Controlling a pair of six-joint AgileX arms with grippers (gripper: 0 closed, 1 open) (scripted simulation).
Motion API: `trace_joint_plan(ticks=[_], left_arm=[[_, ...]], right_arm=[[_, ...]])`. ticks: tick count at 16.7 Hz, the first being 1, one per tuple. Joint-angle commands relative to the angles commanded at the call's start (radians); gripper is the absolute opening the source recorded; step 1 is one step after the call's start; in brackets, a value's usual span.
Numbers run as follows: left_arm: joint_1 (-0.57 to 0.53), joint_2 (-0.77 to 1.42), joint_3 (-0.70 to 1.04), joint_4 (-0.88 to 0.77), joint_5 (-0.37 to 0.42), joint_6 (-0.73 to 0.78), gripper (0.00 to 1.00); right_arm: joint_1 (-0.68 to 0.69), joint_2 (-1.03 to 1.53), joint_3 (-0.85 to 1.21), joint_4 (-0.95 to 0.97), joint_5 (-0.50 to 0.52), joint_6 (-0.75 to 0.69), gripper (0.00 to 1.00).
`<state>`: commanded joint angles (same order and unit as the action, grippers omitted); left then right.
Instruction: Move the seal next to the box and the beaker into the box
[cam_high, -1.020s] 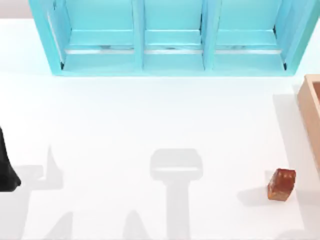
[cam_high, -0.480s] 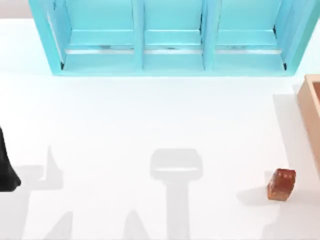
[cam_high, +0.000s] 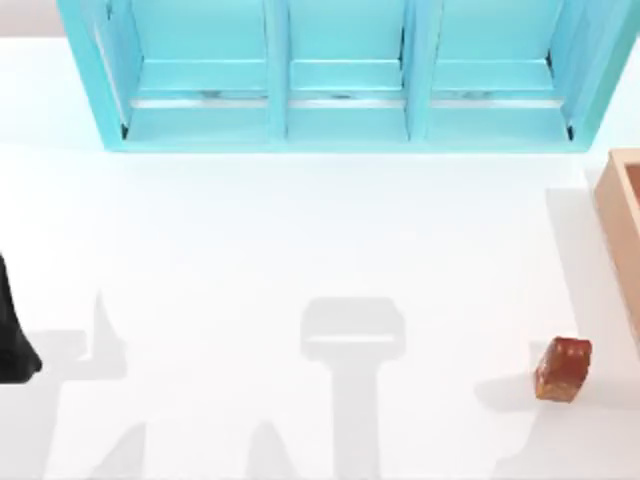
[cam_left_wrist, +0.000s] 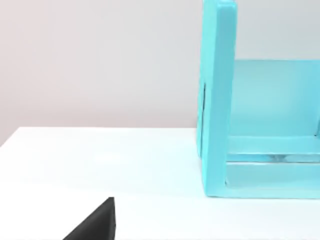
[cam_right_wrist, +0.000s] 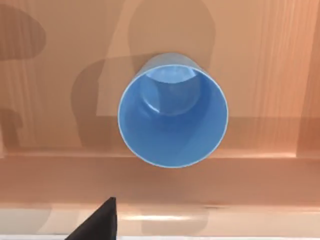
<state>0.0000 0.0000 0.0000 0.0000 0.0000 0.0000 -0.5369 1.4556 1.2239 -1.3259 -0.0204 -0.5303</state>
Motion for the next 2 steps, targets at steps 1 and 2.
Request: trace_joint_plan(ticks=[1, 2], left_arm=[[0.000, 0.000, 0.000, 0.000, 0.000, 0.000, 1.00], [0.000, 0.000, 0.000, 0.000, 0.000, 0.000, 1.00]], right_arm=[[-0.002, 0.006, 0.003, -0.009, -0.009, -0.001, 1.00], [-0.003, 0.008, 0.003, -0.012, -0.013, -0.002, 1.00]])
